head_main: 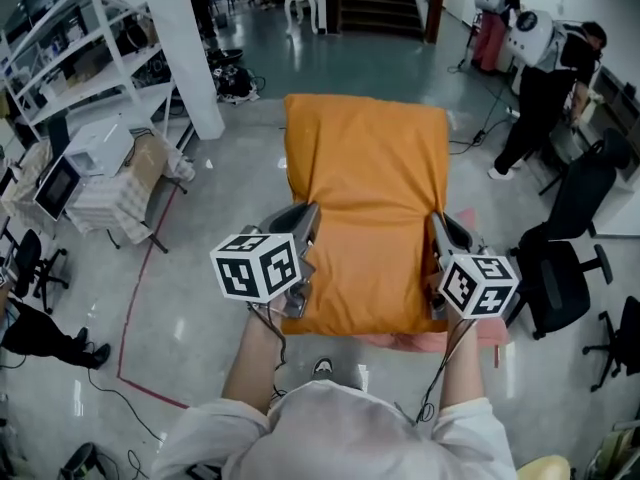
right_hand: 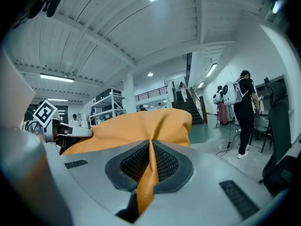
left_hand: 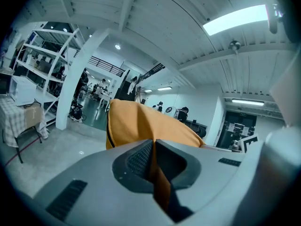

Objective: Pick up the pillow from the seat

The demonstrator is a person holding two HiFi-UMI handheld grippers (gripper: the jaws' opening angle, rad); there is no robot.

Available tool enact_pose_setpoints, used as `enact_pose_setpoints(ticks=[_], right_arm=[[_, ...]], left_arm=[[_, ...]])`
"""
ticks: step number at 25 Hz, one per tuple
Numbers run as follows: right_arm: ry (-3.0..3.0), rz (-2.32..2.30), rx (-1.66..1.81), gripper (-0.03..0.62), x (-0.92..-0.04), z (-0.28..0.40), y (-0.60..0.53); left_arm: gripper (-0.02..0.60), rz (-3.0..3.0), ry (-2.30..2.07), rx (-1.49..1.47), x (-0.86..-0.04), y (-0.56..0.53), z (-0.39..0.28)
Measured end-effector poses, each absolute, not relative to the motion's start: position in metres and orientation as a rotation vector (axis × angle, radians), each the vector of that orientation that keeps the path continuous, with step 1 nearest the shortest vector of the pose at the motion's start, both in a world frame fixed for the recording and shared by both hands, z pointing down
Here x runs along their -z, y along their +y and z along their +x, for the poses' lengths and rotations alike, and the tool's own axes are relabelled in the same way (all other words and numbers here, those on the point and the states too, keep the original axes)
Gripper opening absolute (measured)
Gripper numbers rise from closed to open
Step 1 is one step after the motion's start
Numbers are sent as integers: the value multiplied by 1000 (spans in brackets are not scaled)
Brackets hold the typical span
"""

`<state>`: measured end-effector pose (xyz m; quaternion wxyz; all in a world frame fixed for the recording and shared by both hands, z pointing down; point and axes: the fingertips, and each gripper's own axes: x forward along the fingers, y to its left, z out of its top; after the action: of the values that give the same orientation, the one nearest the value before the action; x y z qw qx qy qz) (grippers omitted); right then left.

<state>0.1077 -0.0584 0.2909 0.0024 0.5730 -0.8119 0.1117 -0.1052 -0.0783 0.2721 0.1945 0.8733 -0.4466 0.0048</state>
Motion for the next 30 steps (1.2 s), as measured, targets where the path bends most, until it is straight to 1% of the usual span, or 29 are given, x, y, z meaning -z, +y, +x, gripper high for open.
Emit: enact_pose_setpoints(ticks=[13,30], right_arm=[[-2558,1743,-449,35,-323,106,-8],[-2537,1724,-420,32,-330,99,-7]], left_arm=[[21,2380,-1298,-67,-299,-21,-109],[20,2371,-1280,-61,-308,-19,-116]])
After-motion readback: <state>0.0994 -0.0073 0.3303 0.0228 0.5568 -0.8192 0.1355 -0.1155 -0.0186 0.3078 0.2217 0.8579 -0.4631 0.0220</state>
